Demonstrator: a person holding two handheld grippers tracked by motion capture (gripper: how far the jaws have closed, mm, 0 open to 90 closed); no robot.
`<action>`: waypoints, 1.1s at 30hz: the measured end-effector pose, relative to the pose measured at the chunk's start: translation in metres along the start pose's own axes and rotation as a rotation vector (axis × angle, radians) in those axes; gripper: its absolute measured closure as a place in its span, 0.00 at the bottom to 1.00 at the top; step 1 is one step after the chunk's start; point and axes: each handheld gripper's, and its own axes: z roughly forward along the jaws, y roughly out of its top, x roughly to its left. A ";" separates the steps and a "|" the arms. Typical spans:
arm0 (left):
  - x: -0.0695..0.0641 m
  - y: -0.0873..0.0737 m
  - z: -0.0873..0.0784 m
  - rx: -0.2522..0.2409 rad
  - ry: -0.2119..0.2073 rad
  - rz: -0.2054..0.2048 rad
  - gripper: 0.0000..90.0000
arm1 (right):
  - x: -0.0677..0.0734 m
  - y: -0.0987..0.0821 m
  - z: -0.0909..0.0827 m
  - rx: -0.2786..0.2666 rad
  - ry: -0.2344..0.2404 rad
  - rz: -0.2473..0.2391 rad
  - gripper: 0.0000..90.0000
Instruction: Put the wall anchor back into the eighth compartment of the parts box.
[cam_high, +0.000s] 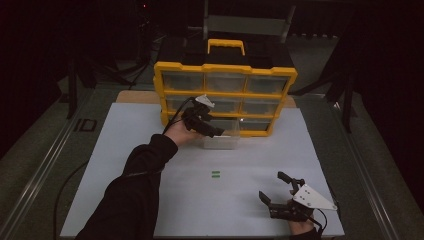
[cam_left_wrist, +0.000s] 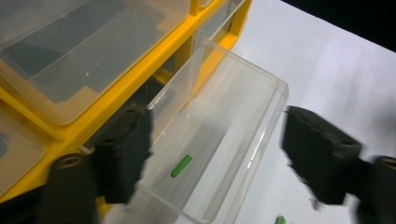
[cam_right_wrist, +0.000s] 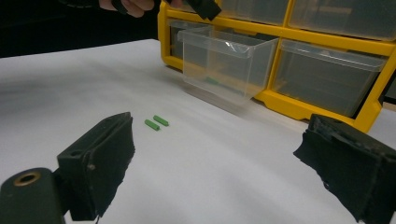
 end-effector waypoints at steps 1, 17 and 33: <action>-0.001 0.000 -0.001 0.002 -0.016 -0.003 0.16 | 0.000 0.000 0.000 0.001 0.000 0.000 0.10; -0.025 -0.014 -0.019 -0.048 -0.112 0.053 0.02 | 0.000 0.000 0.001 0.008 0.006 0.001 0.10; -0.045 -0.041 -0.026 -0.069 -0.211 0.099 0.05 | 0.001 -0.001 0.001 0.012 0.006 0.003 0.10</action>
